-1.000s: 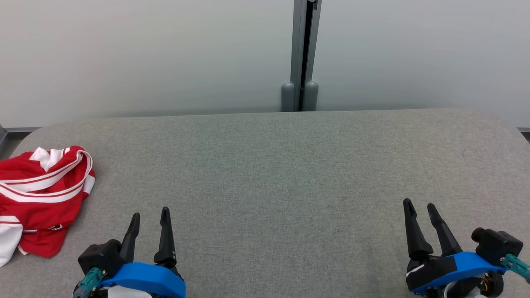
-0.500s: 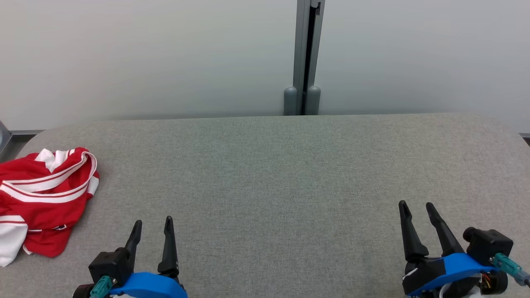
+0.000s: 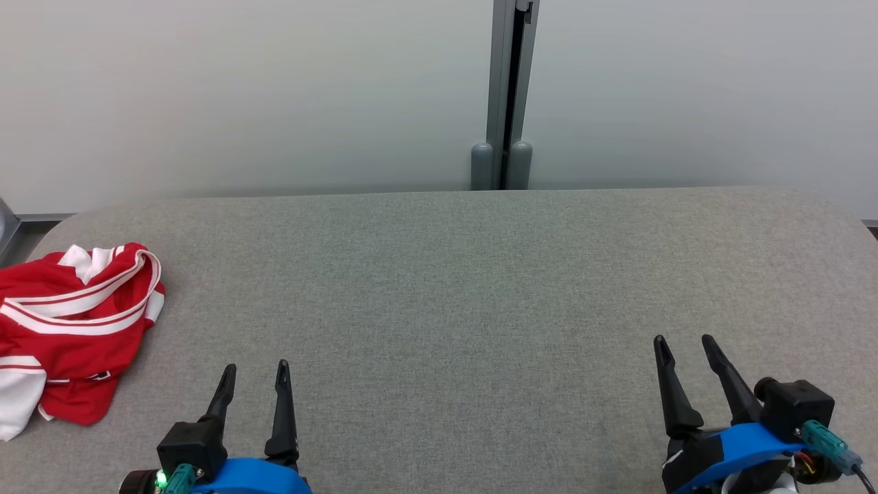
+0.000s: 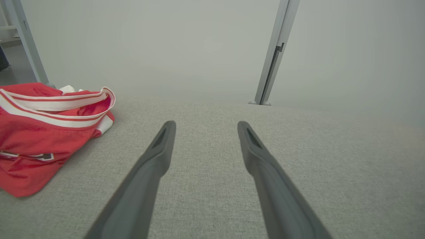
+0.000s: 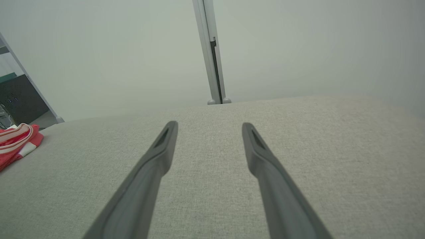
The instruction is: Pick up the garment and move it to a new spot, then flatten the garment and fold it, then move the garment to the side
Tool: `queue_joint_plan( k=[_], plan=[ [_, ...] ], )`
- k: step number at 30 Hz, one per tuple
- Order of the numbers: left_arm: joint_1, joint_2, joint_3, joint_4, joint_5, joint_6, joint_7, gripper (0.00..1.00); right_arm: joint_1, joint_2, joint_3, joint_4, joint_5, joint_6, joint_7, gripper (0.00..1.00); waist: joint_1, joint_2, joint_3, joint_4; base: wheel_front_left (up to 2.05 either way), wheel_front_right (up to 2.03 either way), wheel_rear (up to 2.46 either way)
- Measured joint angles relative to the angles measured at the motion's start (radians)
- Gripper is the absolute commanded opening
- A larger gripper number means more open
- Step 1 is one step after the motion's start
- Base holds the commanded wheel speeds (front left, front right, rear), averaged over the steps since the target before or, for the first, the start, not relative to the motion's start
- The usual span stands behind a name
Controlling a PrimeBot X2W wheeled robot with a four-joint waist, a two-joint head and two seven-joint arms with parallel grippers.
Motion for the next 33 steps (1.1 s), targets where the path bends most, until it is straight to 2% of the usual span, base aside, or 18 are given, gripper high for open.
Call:
queue_joint_plan(
  k=[18,33],
  plan=[
    [0.013,0.000,-0.001,-0.023,0.032,0.008,-0.042,1.00,-0.001,-0.002,0.003,0.012,-0.105,0.001,-0.038,1.00,0.0001,0.0000,0.000,0.008,0.00,0.00,0.00],
    [0.012,0.009,-0.004,-0.007,0.026,0.011,-0.042,1.00,-0.003,-0.002,0.001,0.029,-0.100,0.001,-0.043,1.00,0.0000,0.0000,0.000,0.008,0.00,0.00,0.00]
  ],
)
